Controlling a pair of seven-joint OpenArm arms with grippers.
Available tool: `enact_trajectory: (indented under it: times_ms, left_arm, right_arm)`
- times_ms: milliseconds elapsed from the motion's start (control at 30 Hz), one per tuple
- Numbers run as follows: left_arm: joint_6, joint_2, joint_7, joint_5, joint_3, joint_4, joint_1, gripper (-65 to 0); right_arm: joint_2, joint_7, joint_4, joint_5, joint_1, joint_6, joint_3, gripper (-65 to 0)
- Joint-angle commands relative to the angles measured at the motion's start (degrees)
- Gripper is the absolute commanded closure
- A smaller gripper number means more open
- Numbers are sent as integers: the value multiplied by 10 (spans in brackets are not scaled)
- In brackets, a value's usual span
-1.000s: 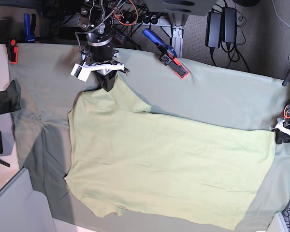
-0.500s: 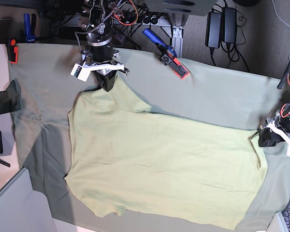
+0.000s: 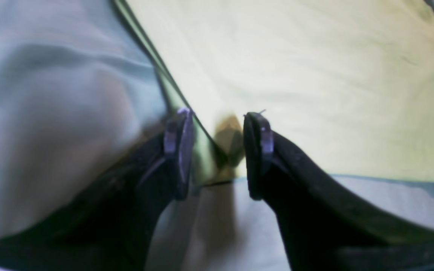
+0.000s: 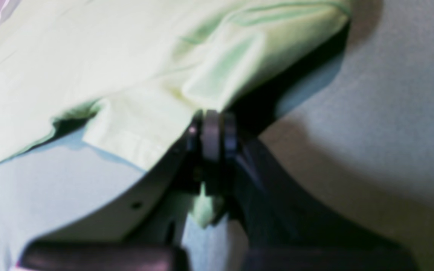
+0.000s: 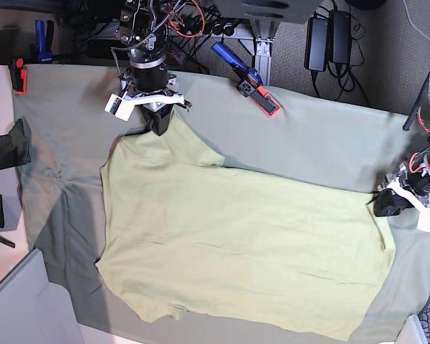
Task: Fold the T-shirt properly
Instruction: 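Lift and fold the shirt lengthwise, pulling both grippers across the body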
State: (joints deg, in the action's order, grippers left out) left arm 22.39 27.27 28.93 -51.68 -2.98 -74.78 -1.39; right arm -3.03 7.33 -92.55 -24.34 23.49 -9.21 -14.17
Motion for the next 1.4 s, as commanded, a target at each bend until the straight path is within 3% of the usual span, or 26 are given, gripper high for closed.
enact_trajectory:
  times_ms: [0,300,367,533,900,1000,1033,1100,1167,1233,1367]
  left_arm:
    - [10,6,-12,-6,-3,-10,12,-259]
    - [-19,-7,-54,68,48,-5,14,-250]
    - [-20,-7,-76,97,72,-5,14,-200]
    - [-72,-7,-128,145,87,-5,14,-8]
    - [-61,-7,-163,292,86,-6,14,0]
    - [-60,-7,-163,297,80,-6,14,0]
    - [-45,-5,-163,296,75,-6,14,0]
    - [21,-4,-163,279,56,-7,14,0]
    - [84,-4,-154,217,21,-7,14,0]
    - [101,-4,-122,152,-24,-7,12,0]
    - [173,7,-50,65,-83,-7,10,0]
  right_arm:
    - [0,-11,-8,1,0,-2,-1,0]
    - [0,-10,-8,1,2,-2,-1,0]
    - [0,-8,-8,2,2,-2,-1,0]
    - [0,-8,-8,2,2,-2,-1,0]
    - [0,-9,-8,2,2,-2,-1,0]
    - [0,-7,-8,2,2,-2,-1,0]
    - [0,0,-9,2,1,-2,-1,0]
    - [1,21,-13,1,0,-2,-1,0]
    - [5,34,-24,-1,3,-4,-1,0]
    - [10,35,-44,-3,11,-20,-8,0]
    - [26,63,-97,-28,35,-33,-35,0]
